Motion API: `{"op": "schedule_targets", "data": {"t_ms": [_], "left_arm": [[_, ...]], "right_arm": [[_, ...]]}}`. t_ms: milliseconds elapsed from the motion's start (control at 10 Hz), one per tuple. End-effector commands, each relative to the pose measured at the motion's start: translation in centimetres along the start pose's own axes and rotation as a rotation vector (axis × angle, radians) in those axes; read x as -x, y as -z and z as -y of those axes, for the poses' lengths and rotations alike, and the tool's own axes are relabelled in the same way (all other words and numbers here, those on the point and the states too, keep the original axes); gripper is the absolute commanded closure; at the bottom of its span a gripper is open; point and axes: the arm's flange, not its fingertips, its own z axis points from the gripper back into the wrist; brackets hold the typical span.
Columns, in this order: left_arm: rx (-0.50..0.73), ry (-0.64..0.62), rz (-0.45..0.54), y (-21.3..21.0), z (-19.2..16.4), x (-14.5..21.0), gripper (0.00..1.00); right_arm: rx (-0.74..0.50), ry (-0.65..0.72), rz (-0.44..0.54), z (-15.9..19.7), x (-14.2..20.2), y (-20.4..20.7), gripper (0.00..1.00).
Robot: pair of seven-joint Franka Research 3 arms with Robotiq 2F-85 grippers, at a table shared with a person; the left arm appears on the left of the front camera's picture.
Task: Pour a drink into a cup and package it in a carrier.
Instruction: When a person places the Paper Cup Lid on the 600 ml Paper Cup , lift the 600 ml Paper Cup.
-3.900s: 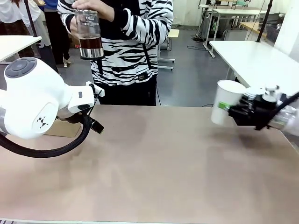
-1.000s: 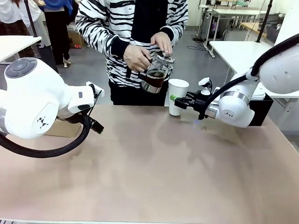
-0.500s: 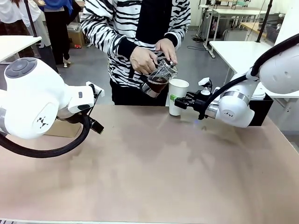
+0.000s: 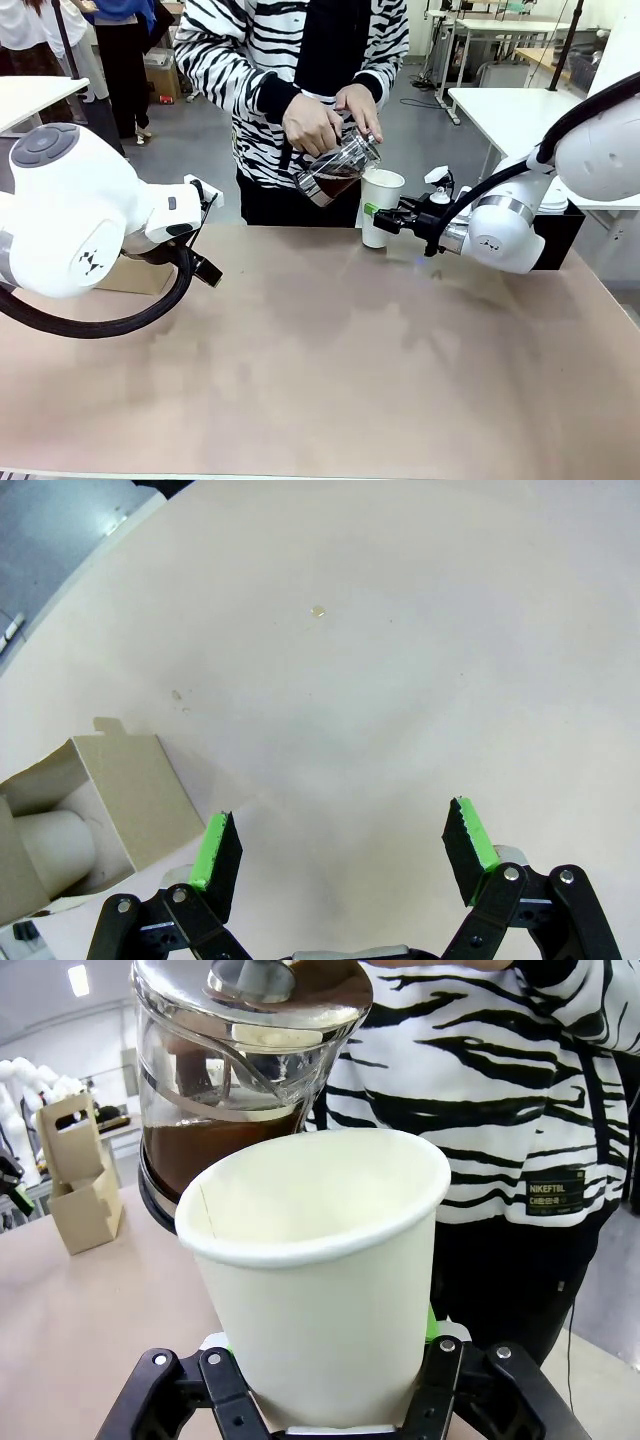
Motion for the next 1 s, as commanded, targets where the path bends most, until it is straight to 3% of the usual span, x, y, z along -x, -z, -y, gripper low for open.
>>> {"op": "schedule_targets", "data": {"t_ms": [0,900], "left_arm": [[0.002,0.000,0.002,-0.06,0.02,-0.01,0.00],[0.002,0.000,0.002,-0.06,0.02,-0.01,0.00]], "right_arm": [[0.004,0.003,0.000,-0.13,-0.06,0.14,0.40],[0.004,0.003,0.000,-0.13,-0.06,0.14,0.40]]}}
